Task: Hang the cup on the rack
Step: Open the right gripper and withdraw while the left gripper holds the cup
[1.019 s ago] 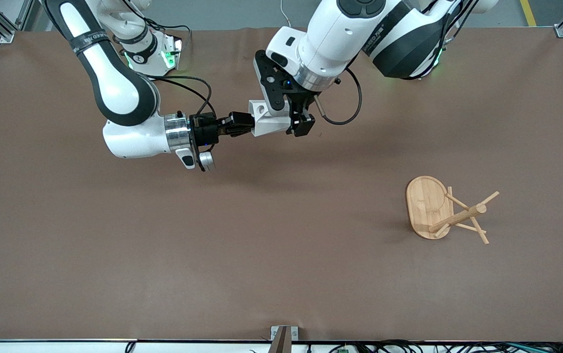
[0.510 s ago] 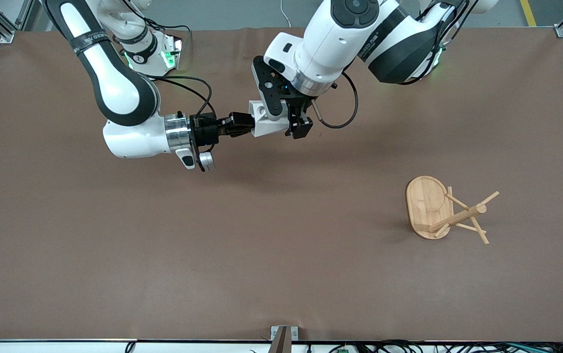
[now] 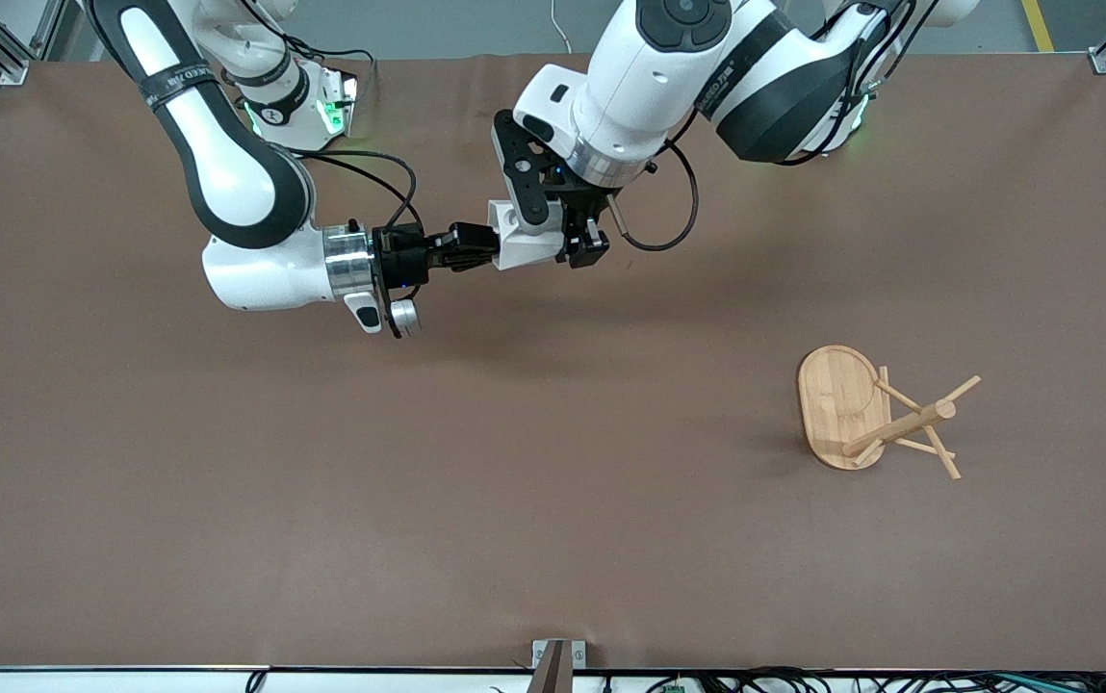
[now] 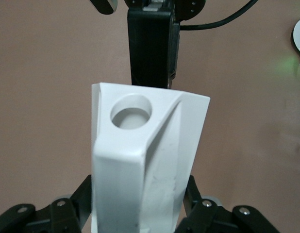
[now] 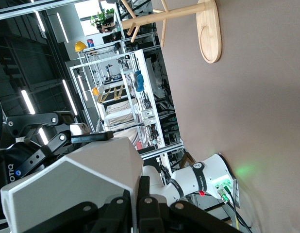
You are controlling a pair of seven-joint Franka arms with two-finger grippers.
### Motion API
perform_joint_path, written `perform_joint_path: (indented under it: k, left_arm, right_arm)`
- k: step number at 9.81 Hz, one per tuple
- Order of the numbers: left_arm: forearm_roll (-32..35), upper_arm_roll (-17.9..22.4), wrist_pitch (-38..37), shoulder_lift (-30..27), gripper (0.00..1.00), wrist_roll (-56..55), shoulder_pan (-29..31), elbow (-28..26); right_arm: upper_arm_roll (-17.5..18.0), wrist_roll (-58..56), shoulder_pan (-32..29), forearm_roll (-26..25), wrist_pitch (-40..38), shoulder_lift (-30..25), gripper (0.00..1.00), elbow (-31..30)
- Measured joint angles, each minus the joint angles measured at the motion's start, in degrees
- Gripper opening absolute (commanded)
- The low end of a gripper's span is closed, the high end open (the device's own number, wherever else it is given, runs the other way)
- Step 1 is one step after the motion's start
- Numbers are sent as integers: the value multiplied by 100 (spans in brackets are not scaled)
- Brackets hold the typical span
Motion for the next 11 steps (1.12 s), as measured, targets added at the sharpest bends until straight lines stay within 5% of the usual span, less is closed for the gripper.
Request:
perform_joint_path:
  k: [1,2,7,11]
  left_arm:
    - [0,0,0,0,1,0,0,1]
    - [0,0,0,0,0,0,1,2]
    - [35,7,-323,-172,0,-880,37,112]
    - [35,37,-621,-394,0,-1926,175,118]
  right_arm:
    - [0,-3,0,0,0,0,3,0]
    - [0,-4,0,2,0,0,99,1]
    - [1,55,-12,26,-64,-53,100,7]
    - [-199,1152,-313,-14,-115,-301,100,154]
